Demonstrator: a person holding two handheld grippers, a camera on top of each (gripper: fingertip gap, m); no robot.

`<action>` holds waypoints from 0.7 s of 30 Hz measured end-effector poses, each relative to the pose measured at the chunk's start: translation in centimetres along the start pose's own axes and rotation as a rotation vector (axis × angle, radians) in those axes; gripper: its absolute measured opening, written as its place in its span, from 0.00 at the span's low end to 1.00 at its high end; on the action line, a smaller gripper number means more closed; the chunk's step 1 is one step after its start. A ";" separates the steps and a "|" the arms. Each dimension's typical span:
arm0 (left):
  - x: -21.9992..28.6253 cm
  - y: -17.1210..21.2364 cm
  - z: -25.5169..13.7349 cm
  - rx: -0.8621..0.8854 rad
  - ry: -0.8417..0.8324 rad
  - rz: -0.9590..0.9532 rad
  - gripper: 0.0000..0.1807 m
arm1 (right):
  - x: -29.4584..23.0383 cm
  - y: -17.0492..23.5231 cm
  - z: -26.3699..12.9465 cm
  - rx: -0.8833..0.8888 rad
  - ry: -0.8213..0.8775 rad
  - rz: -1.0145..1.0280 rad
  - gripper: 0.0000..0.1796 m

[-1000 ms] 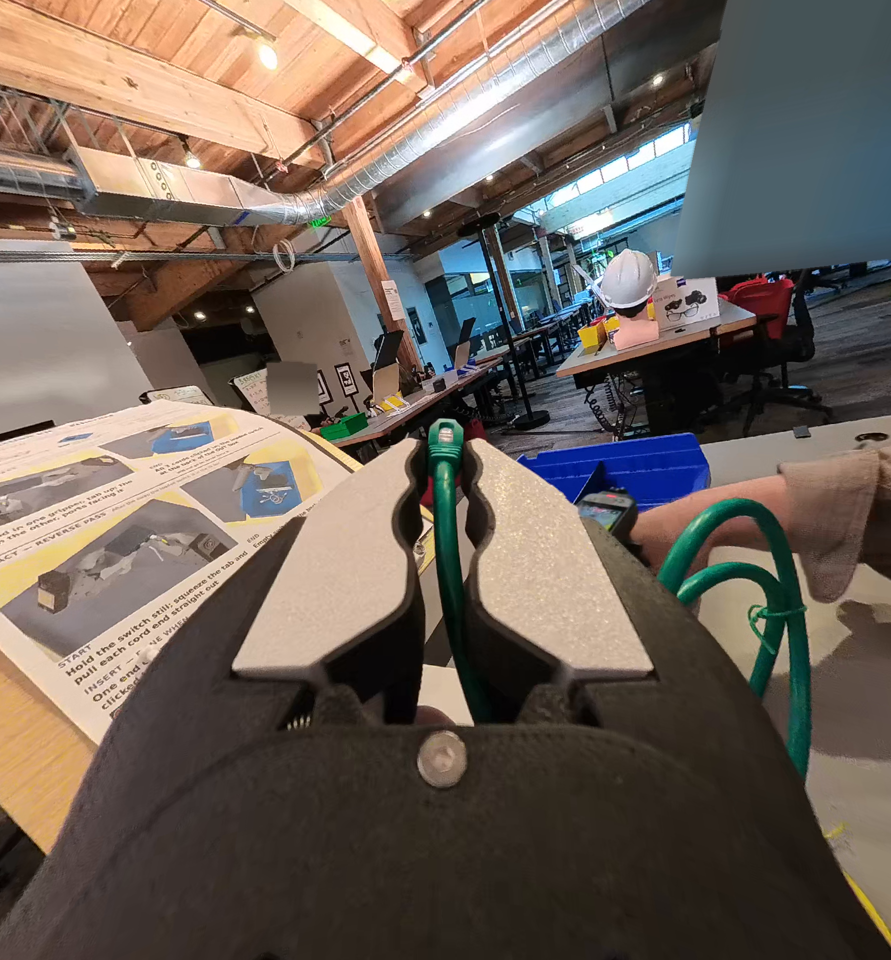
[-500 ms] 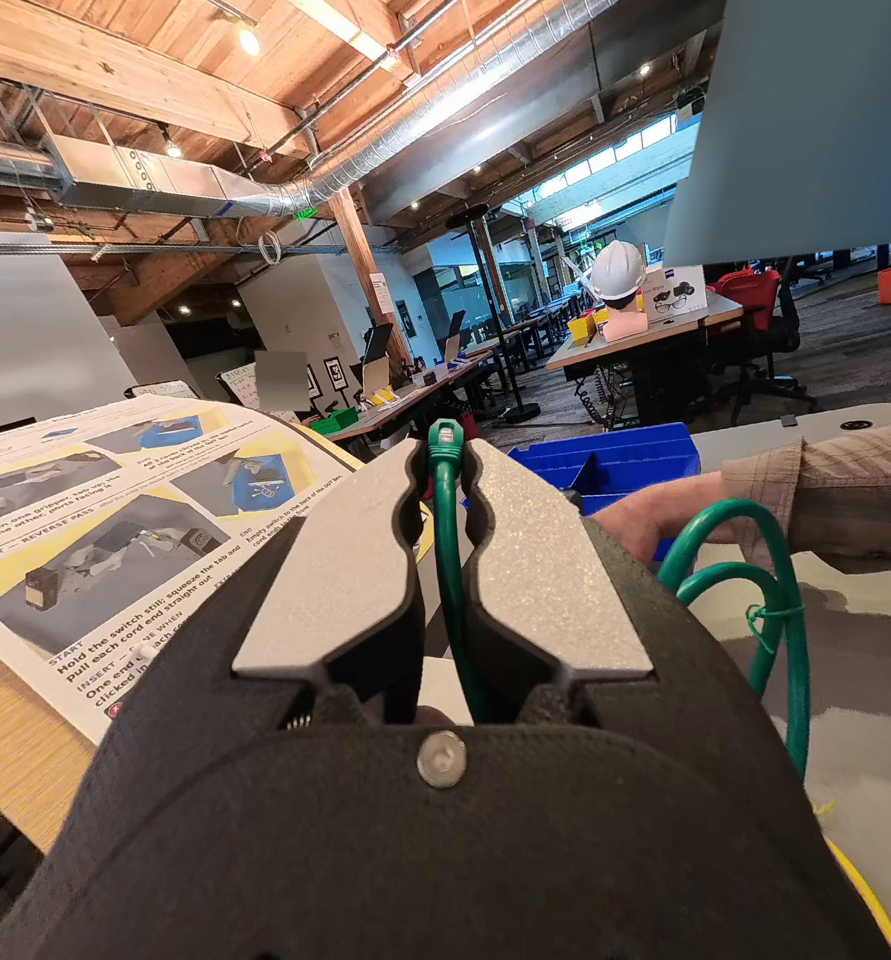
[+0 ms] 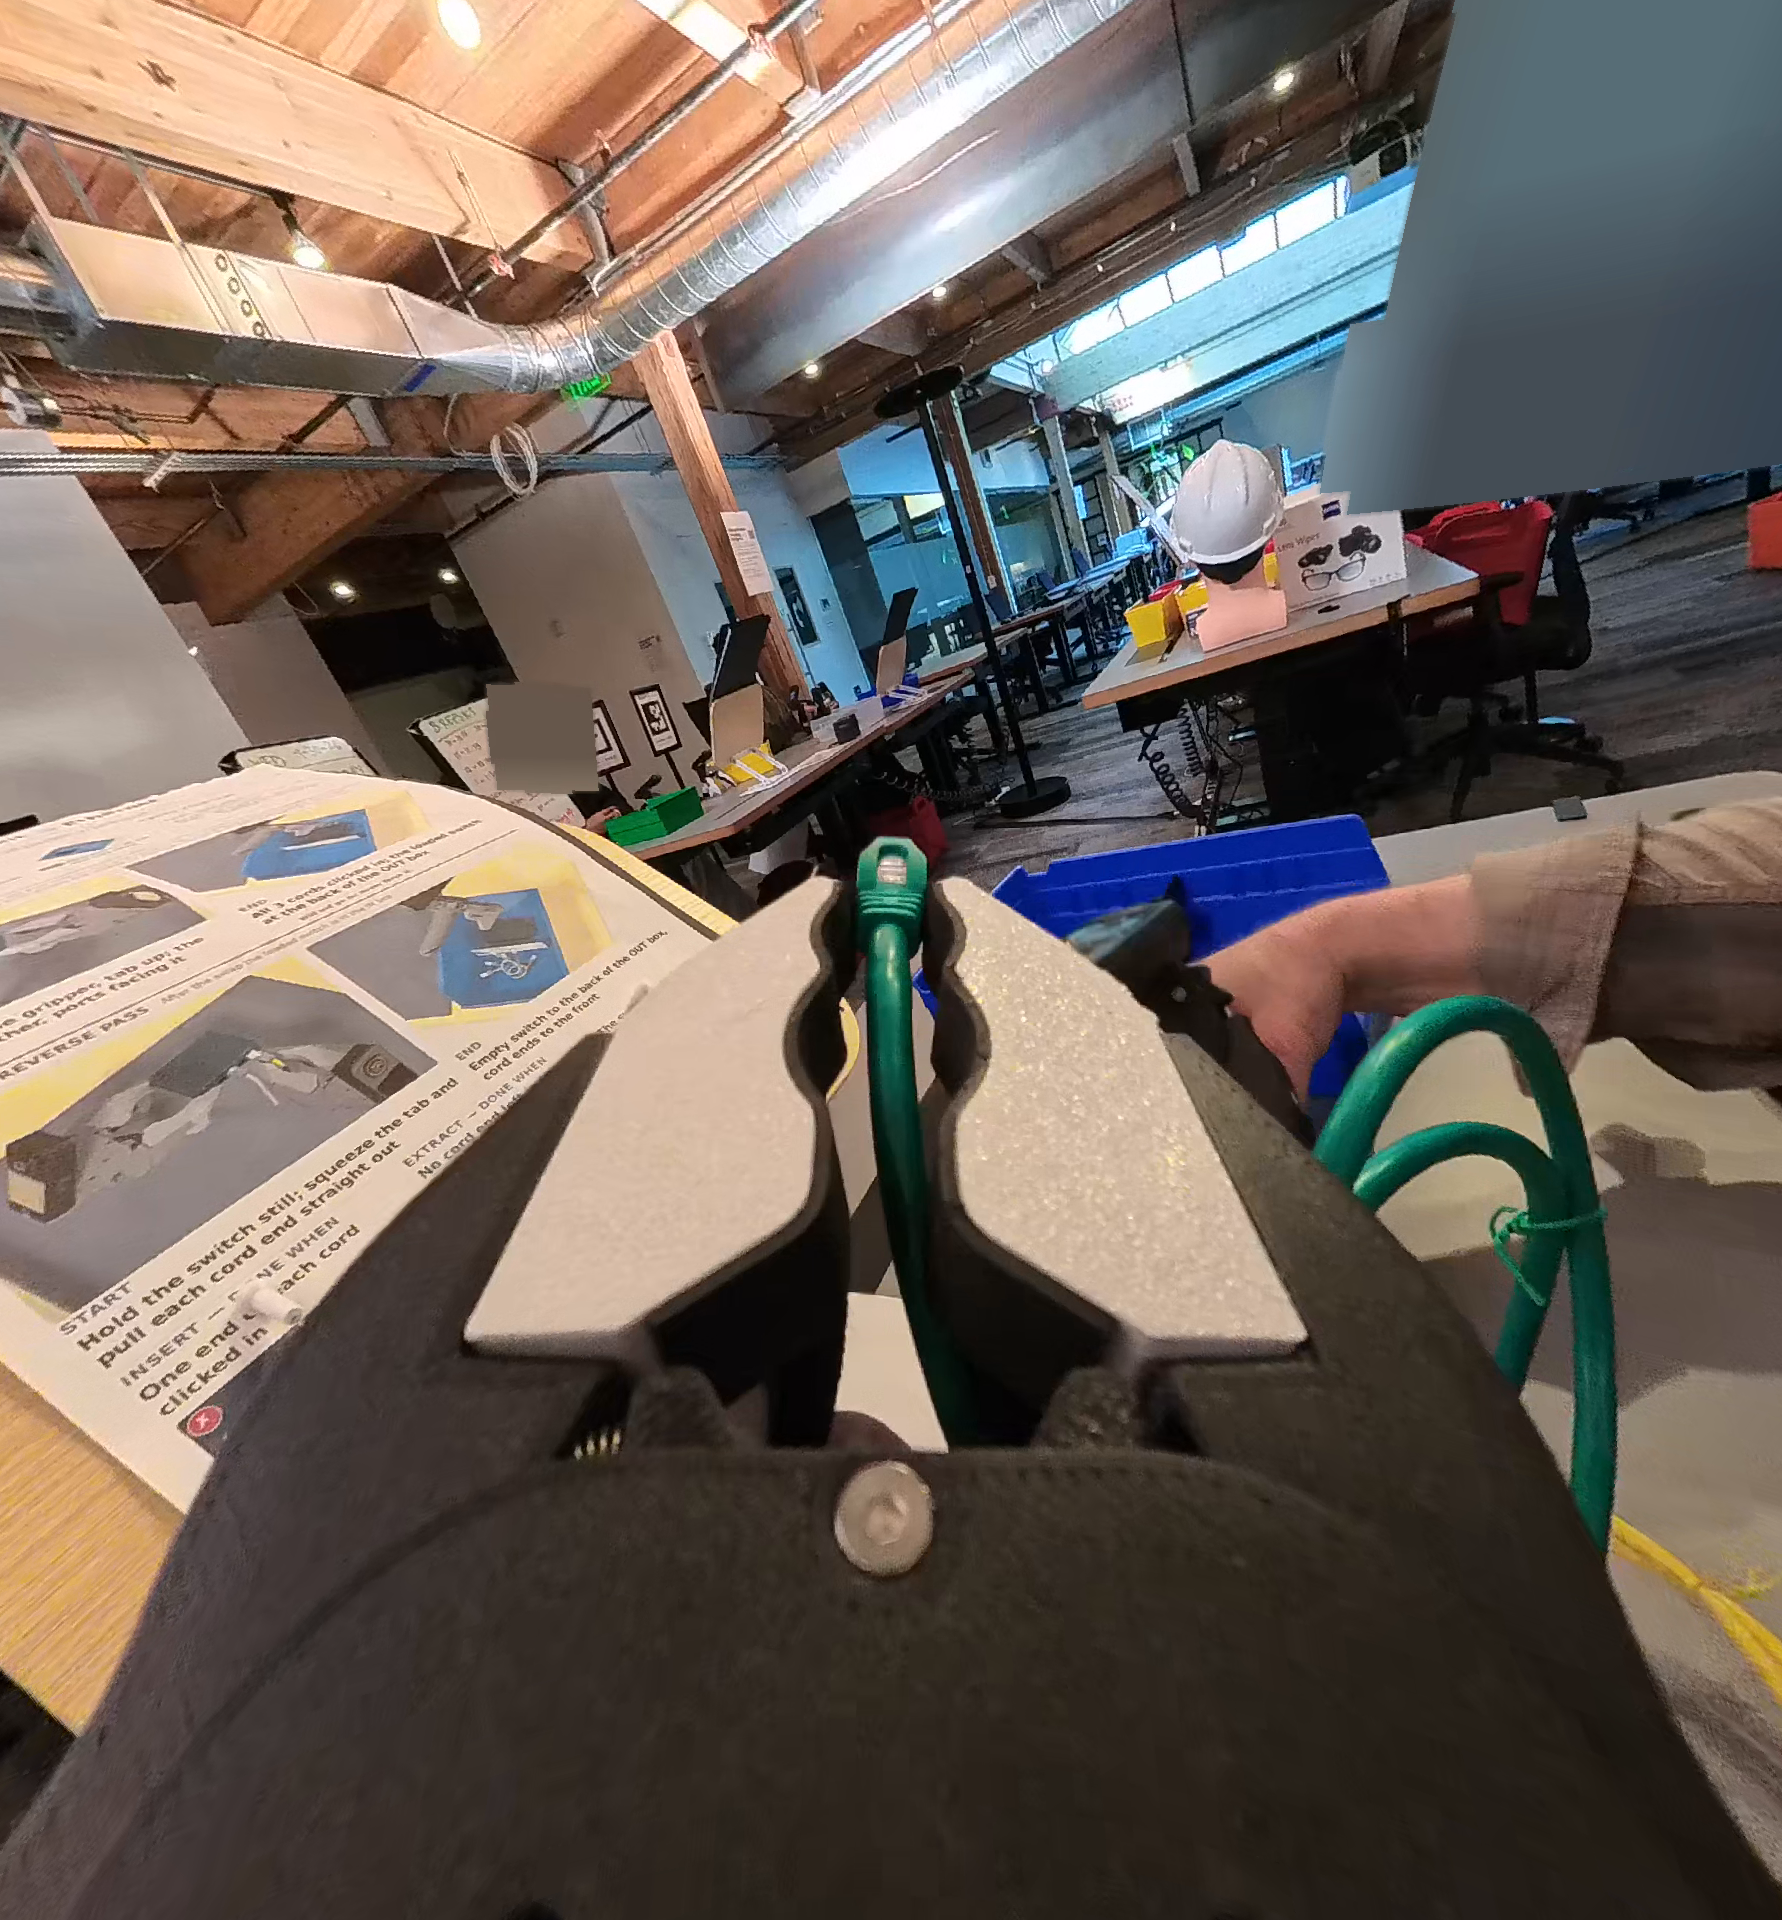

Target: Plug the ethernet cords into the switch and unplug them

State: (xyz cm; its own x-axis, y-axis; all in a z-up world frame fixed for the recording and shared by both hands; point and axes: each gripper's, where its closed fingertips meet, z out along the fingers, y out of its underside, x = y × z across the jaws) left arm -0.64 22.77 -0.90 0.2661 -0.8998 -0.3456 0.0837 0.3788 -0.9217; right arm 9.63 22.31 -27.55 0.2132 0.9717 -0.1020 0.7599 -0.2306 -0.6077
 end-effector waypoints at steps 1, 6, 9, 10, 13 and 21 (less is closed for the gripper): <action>0.0 0.0 0.0 -0.001 0.001 0.001 0.07 | -0.5 0.6 0.7 -0.029 -0.007 -0.010 0.54; 0.1 0.1 0.0 -0.003 0.007 0.003 0.07 | -1.3 2.0 2.7 -0.120 0.034 -0.048 0.54; 0.2 0.2 0.2 -0.014 0.011 0.005 0.07 | -1.7 2.8 2.5 -0.246 0.043 -0.060 0.58; 0.3 0.3 0.2 -0.018 0.013 0.006 0.07 | -1.8 3.2 2.3 -0.312 0.038 -0.067 0.60; 0.6 0.4 0.5 -0.027 0.022 0.011 0.07 | -1.5 3.5 2.5 -0.462 0.036 -0.101 0.64; 0.3 0.1 -0.2 -0.043 0.012 0.029 0.07 | -0.7 2.9 2.4 -0.475 0.026 -0.110 0.54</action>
State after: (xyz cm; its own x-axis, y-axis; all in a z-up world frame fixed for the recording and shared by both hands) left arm -0.72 22.53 -1.17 0.2562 -0.8912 -0.3744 0.0351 0.3957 -0.9177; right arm 10.20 21.05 -31.07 0.1265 0.9914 -0.0340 0.9737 -0.1306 -0.1865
